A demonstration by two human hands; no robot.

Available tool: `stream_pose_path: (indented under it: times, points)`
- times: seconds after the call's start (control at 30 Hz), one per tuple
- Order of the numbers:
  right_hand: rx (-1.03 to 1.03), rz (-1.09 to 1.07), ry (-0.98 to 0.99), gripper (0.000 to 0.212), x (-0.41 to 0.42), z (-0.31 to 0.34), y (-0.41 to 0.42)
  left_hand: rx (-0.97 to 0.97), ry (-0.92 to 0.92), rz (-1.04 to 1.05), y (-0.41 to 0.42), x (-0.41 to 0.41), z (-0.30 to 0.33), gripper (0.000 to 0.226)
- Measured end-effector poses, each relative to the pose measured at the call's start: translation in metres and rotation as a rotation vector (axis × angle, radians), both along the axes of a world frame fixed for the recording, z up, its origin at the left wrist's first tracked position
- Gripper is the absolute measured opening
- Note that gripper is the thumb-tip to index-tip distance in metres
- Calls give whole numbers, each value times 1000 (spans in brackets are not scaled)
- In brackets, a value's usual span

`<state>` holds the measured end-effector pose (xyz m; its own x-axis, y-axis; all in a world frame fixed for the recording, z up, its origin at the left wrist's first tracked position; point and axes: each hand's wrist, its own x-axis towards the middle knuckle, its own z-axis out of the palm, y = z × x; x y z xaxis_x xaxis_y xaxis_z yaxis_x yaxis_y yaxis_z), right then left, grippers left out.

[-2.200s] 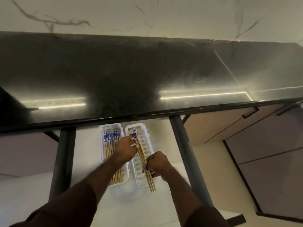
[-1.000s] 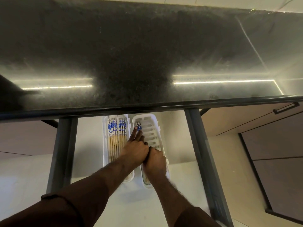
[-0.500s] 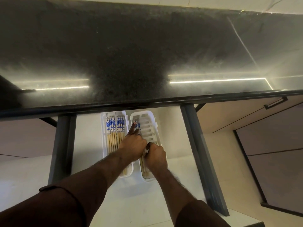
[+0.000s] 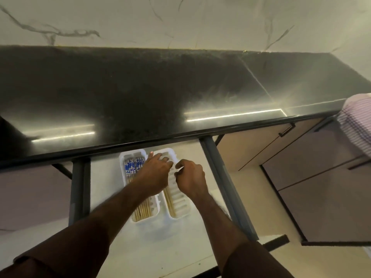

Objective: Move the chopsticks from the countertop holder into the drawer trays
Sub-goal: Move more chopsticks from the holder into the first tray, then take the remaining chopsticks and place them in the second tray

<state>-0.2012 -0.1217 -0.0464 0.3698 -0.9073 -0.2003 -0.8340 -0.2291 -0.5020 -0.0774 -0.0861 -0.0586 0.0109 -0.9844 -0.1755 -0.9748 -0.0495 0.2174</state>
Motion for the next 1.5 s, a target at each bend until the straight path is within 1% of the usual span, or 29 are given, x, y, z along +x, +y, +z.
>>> stream_pose_path:
  times: [0.1,0.2,0.37,0.53,0.63,0.8,0.97,1.13,1.37,1.5]
  points:
    - [-68,-4,-37,28,-2,35,11,-70,56,55,12,-1,38,50]
    - [-144,-17,-91,25,-7,70,24,-128,110,99,28,-5,71,49]
    - [-242,32,-165,24,-22,122,63,-251,79,160,78,-17,121,49]
    - [-327,75,-255,16,-40,162,113,-396,84,206,148,-26,160,45]
    - [-345,74,-299,16,-47,184,141,-430,97,216,183,-29,179,44]
    - [-371,142,-360,17,-33,214,178,-481,77,244,231,-13,206,44]
    - [-382,203,-387,17,11,230,208,-516,51,302,273,26,226,45]
    - [-400,257,-409,14,71,233,238,-535,28,348,324,90,229,45]
    - [-404,319,-459,9,203,236,303,-566,2,387,397,213,233,43]
    - [-359,362,-483,12,276,234,340,-554,14,399,428,280,237,44]
